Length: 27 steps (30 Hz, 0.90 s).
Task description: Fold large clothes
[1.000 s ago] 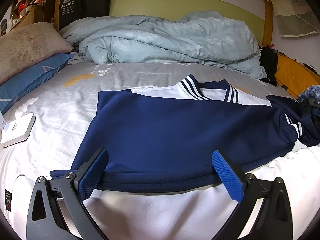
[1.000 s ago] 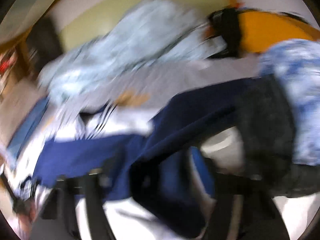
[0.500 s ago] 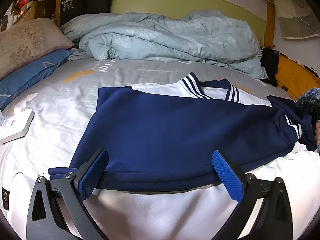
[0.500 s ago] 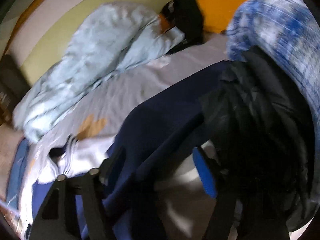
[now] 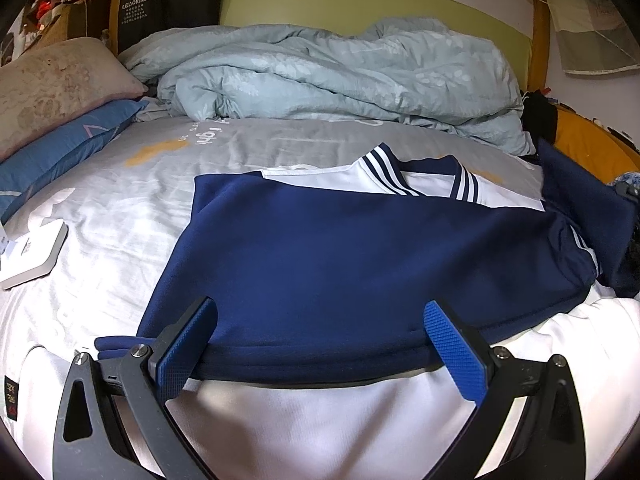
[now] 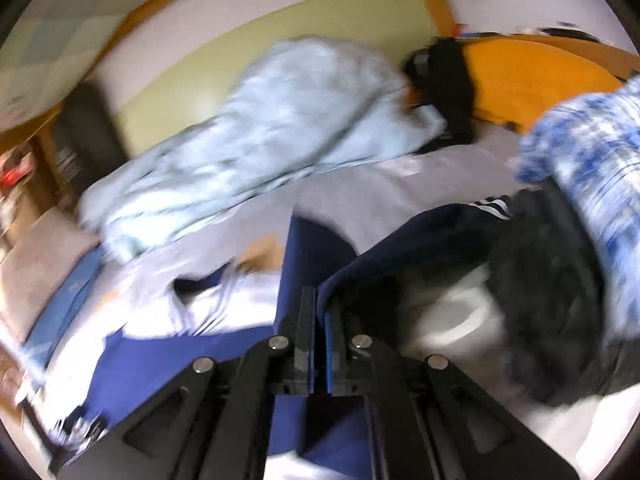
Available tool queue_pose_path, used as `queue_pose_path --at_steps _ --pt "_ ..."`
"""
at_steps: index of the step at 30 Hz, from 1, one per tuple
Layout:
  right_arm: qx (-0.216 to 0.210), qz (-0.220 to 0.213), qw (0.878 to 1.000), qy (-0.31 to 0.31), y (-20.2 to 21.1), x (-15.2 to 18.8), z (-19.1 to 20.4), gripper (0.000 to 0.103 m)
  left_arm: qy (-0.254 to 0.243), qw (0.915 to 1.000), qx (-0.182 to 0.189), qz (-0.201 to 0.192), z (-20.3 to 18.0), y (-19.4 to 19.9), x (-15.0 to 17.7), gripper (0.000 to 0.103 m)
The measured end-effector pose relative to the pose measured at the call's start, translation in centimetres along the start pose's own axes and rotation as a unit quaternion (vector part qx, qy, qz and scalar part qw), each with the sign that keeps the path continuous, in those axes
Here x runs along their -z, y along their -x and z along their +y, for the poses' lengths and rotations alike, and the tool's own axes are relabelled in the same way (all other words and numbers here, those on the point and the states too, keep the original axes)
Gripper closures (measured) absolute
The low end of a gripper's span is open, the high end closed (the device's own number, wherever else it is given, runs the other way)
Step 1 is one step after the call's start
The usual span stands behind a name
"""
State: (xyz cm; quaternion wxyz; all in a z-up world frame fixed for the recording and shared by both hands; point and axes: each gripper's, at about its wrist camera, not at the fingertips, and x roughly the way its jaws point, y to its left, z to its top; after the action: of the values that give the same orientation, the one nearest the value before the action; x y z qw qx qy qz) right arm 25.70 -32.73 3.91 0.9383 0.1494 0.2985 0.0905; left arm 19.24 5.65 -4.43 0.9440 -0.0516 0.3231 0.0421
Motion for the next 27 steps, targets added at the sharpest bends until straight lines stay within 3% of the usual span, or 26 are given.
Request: queue_pose_path --at_steps 4,5,7,9,12,15,16,21,23,27 --pt "-0.077 0.108 0.991 0.034 -1.8 4.6 4.3 0.099 0.035 0.9994 0.002 0.004 0.8 0.7 -0.4 0.000" --pt "-0.084 0.144 0.985 0.050 -2.9 6.1 5.3 0.099 0.042 0.9991 0.006 -0.001 1.0 1.1 -0.5 0.000" --pt "-0.066 0.162 0.980 0.095 -4.0 8.0 6.9 0.098 0.034 0.9993 0.001 -0.016 1.0 2.0 -0.8 0.000" --pt "-0.051 0.149 0.981 0.116 -3.9 8.2 7.5 0.095 0.018 0.9992 -0.010 -0.035 0.6 2.9 -0.9 0.000" --pt "-0.067 0.137 0.985 0.082 -3.2 6.8 6.5 0.090 0.003 0.9992 -0.008 -0.038 0.1 3.1 -0.8 0.000" --pt "-0.058 0.098 0.992 0.056 -1.4 4.7 5.0 0.074 0.018 0.9996 0.013 -0.018 0.2 2.6 -0.7 0.000" --pt "-0.049 0.081 0.995 0.044 -0.8 3.8 4.2 0.068 0.019 0.9996 0.015 -0.017 0.1 2.5 -0.6 0.000" --pt "0.015 0.024 1.000 -0.012 0.4 0.3 -0.1 0.062 -0.003 0.9995 0.005 -0.031 -0.8 2.8 -0.5 0.000" --pt "0.055 0.016 0.998 -0.031 -0.3 -0.6 -2.1 0.062 -0.001 0.9995 0.011 -0.028 -0.8 2.7 -0.5 0.000" --pt "0.072 0.045 0.992 -0.090 -2.8 -1.0 -6.0 0.055 0.026 0.9993 0.025 -0.009 -0.2 1.9 -0.4 0.000"
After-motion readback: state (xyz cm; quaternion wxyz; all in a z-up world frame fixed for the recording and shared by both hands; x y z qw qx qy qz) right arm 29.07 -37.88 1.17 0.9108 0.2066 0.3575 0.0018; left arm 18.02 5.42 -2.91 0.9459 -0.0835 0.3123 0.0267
